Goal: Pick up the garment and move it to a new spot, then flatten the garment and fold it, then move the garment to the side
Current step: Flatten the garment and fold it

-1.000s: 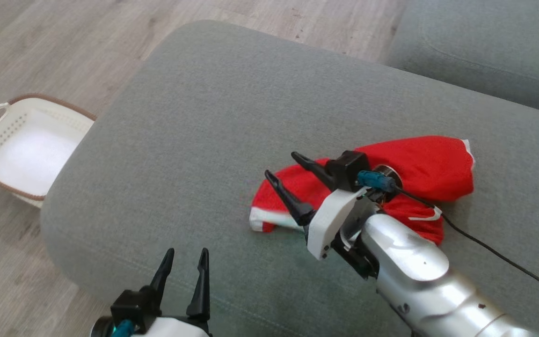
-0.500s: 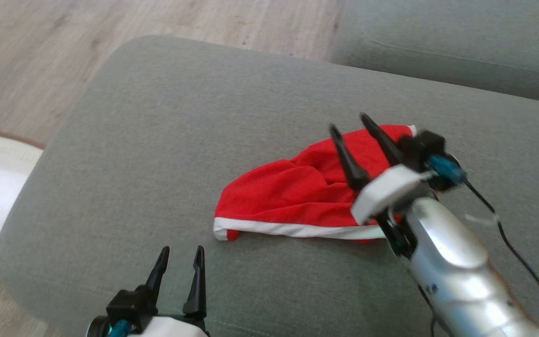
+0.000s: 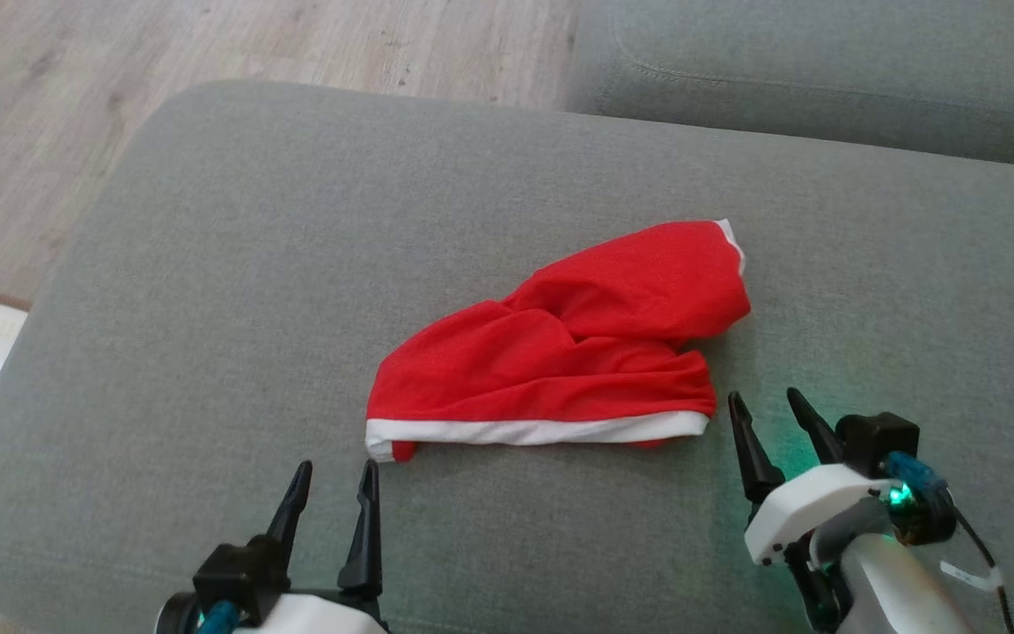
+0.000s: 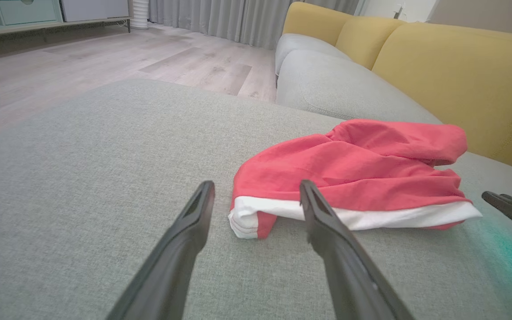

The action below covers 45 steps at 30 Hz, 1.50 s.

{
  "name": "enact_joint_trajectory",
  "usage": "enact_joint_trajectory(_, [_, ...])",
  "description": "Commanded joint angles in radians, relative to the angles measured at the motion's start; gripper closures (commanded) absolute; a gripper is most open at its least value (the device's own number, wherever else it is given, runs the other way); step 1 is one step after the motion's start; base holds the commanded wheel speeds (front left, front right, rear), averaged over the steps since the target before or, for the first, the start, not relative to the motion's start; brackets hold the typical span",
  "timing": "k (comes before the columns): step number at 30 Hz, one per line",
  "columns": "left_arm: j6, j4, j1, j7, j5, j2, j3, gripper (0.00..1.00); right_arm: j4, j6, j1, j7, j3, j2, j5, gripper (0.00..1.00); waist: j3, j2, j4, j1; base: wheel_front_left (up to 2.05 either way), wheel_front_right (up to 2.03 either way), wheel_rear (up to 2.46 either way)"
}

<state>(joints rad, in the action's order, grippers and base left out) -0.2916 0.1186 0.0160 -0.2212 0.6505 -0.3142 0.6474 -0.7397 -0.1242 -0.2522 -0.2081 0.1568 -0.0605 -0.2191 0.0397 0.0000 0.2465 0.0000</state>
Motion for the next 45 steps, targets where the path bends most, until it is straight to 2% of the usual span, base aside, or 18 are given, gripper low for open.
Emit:
enact_joint_trajectory(1, [-0.007,-0.034,0.044,-0.005,0.0,-0.021,-0.038,0.0,0.028,-0.007,-0.028,-0.001,0.016,0.01,0.001,0.0,0.004,0.0,0.006,0.0,0.0,0.0,0.0])
enact_joint_trajectory(6, [-0.012,-0.039,0.052,0.002,-0.004,-0.028,-0.036,0.0,-0.016,-0.007,-0.04,0.022,0.017,0.01,-0.018,0.0,0.016,0.0,0.034,0.0,0.0,0.0,0.0])
enact_joint_trajectory(16, [-0.015,-0.045,0.05,0.004,-0.003,-0.033,-0.032,0.0,-0.056,-0.007,-0.057,0.032,0.13,0.01,-0.099,0.0,0.022,0.0,0.069,0.0,0.0,0.0,0.0])
enact_joint_trajectory(22, [-0.019,-0.052,0.046,0.005,-0.005,-0.035,-0.025,0.0,-0.006,-0.007,-0.052,-0.009,0.141,0.01,-0.127,0.0,0.013,0.0,0.07,0.0,0.0,0.0,0.0])
enact_joint_trajectory(25, [-0.023,-0.054,0.034,0.007,-0.001,-0.037,-0.022,0.0,0.065,-0.007,-0.025,-0.019,0.128,0.01,-0.131,0.0,0.006,0.0,0.06,0.0,0.0,0.0,0.0])
enact_joint_trajectory(31, [-0.025,-0.057,0.031,0.007,0.002,-0.038,-0.02,0.0,0.101,-0.007,-0.008,0.053,0.143,0.01,-0.121,0.0,0.009,0.0,0.049,0.0,0.0,0.0,0.0])
enact_joint_trajectory(38, [-0.02,-0.053,0.041,0.006,0.002,-0.035,-0.015,0.0,-0.001,-0.007,-0.051,0.112,0.157,0.01,-0.102,0.0,0.026,0.0,0.06,0.0,0.0,0.0,0.0])
enact_joint_trajectory(39, [-0.019,-0.051,0.041,0.006,0.003,-0.035,-0.014,0.0,-0.012,-0.007,-0.057,0.117,0.163,0.01,-0.106,0.19,0.026,0.0,0.061,0.0,0.0,0.0,0.0])
enact_joint_trajectory(40, [-0.019,-0.05,0.042,0.006,0.003,-0.035,-0.014,0.0,-0.02,-0.007,-0.062,0.119,0.169,0.01,-0.111,0.59,0.027,0.0,0.063,0.0,0.0,0.0,0.0])
enact_joint_trajectory(41, [-0.019,-0.048,0.042,0.005,0.004,-0.034,-0.014,0.0,-0.026,-0.007,-0.067,0.119,0.174,0.01,-0.116,0.83,0.028,0.0,0.063,0.0,0.0,0.0,0.0])
enact_joint_trajectory(42, [-0.02,-0.047,0.042,0.005,0.005,-0.033,-0.014,0.0,-0.03,-0.007,-0.072,0.12,0.178,0.01,-0.122,1.0,0.028,0.0,0.061,0.0,0.0,0.0,0.0])
enact_joint_trajectory(45, [-0.024,-0.046,0.04,0.002,0.008,-0.032,-0.019,0.0,-0.036,-0.007,-0.09,0.097,0.153,0.01,-0.114,1.0,0.025,0.0,0.048,0.0,0.0,0.0,0.0])
